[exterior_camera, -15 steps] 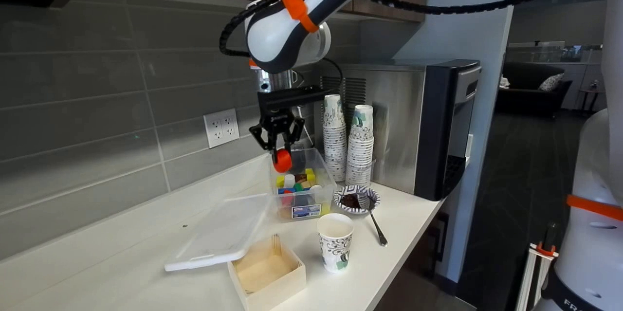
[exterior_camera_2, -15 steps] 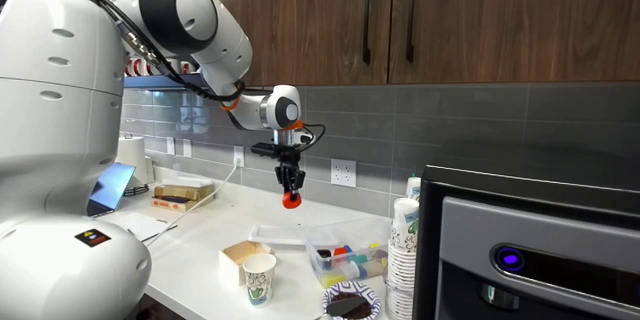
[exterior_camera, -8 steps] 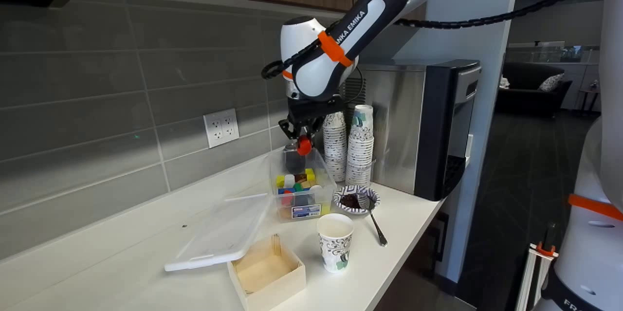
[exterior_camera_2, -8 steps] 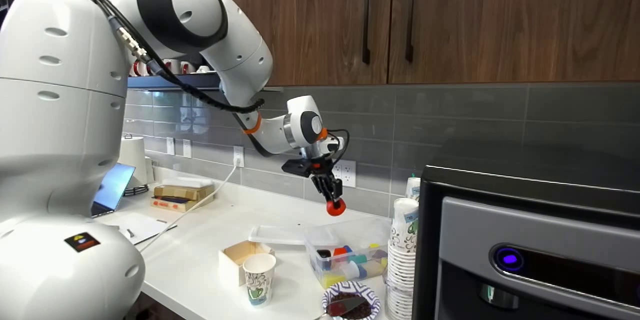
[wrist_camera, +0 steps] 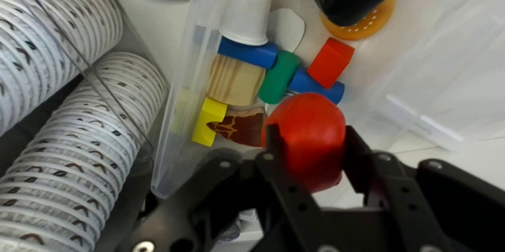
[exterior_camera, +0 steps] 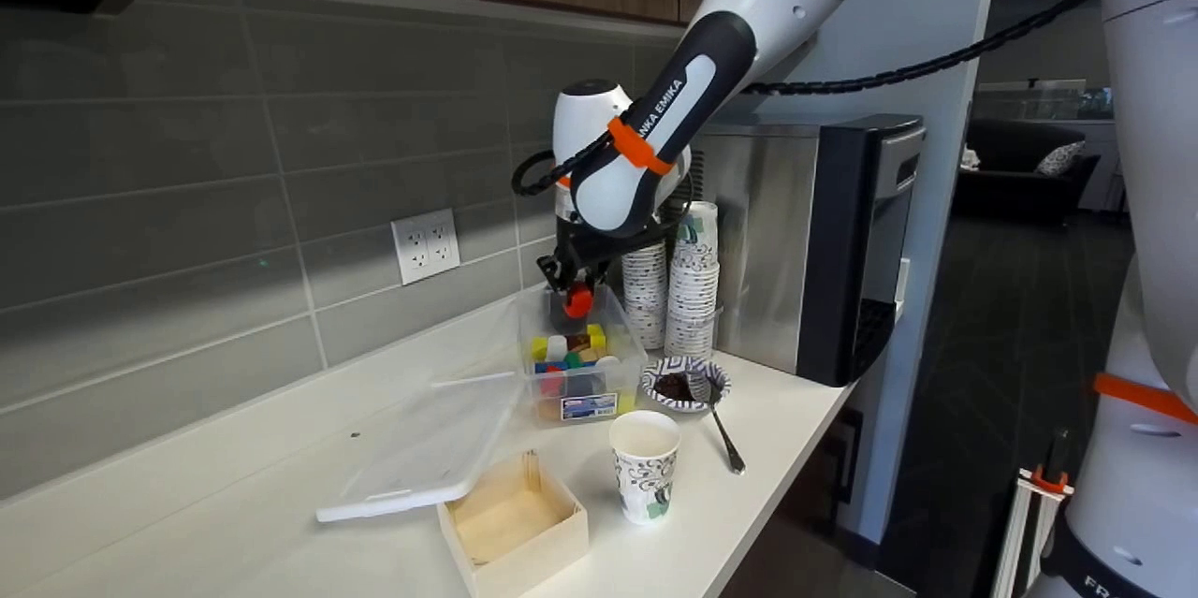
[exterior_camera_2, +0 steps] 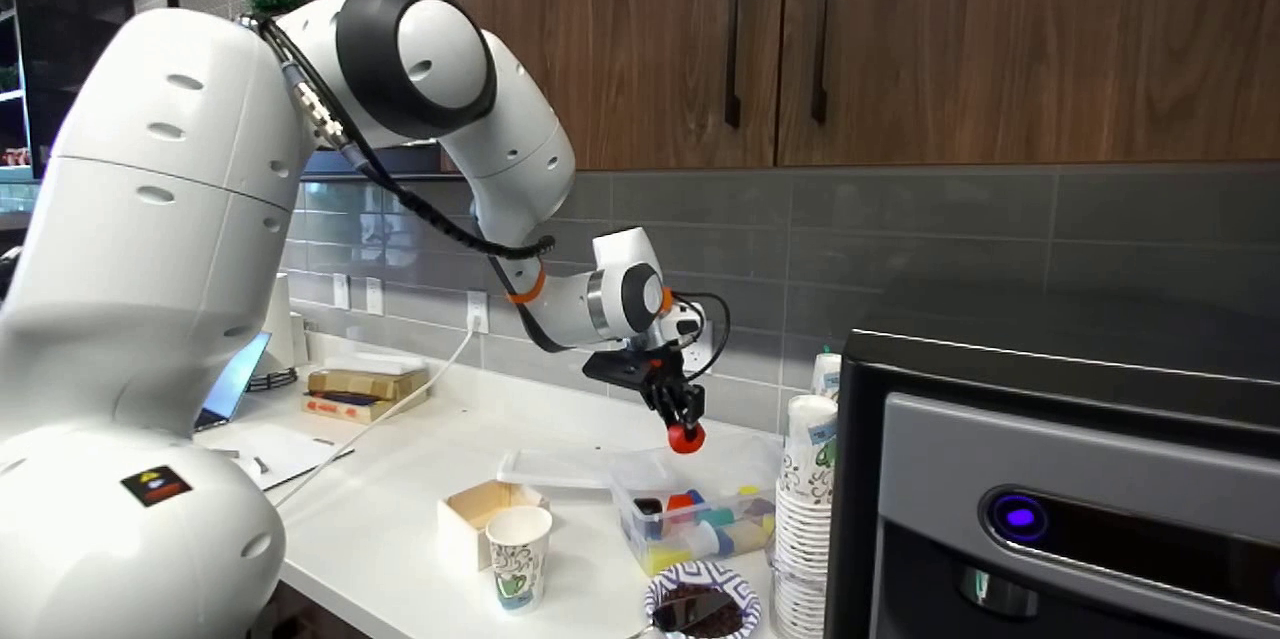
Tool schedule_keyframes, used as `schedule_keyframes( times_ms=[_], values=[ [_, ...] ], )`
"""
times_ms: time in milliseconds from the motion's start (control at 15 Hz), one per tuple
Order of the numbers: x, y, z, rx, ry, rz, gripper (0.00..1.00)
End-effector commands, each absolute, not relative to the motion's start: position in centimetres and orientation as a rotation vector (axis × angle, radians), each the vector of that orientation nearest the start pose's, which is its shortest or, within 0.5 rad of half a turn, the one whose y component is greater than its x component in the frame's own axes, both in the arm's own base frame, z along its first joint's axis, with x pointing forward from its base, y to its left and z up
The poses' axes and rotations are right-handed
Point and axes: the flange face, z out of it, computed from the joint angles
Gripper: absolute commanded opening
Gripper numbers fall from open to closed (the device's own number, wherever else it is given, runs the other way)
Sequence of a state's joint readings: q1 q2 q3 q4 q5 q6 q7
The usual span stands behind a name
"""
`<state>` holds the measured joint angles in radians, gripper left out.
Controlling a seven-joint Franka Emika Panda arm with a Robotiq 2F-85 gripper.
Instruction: Move the objects in the wooden object to the storage bin, and put the wooden object in as wee
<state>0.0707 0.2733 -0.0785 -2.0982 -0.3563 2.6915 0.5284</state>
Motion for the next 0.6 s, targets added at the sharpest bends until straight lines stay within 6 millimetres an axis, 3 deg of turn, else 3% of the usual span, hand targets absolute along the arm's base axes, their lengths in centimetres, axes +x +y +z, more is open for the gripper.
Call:
schedule_keyframes(
  times_ms=[0, 267, 533],
  values=[
    [61.5, 0.9, 32.0, -3.175, 0.284, -0.593, 0.73],
    [60.3, 2.5, 33.2, -3.165, 0.195, -0.565, 1.00],
    [58.3, 7.2, 34.2, -3.115, 0.053, -0.491, 1.00]
  ],
)
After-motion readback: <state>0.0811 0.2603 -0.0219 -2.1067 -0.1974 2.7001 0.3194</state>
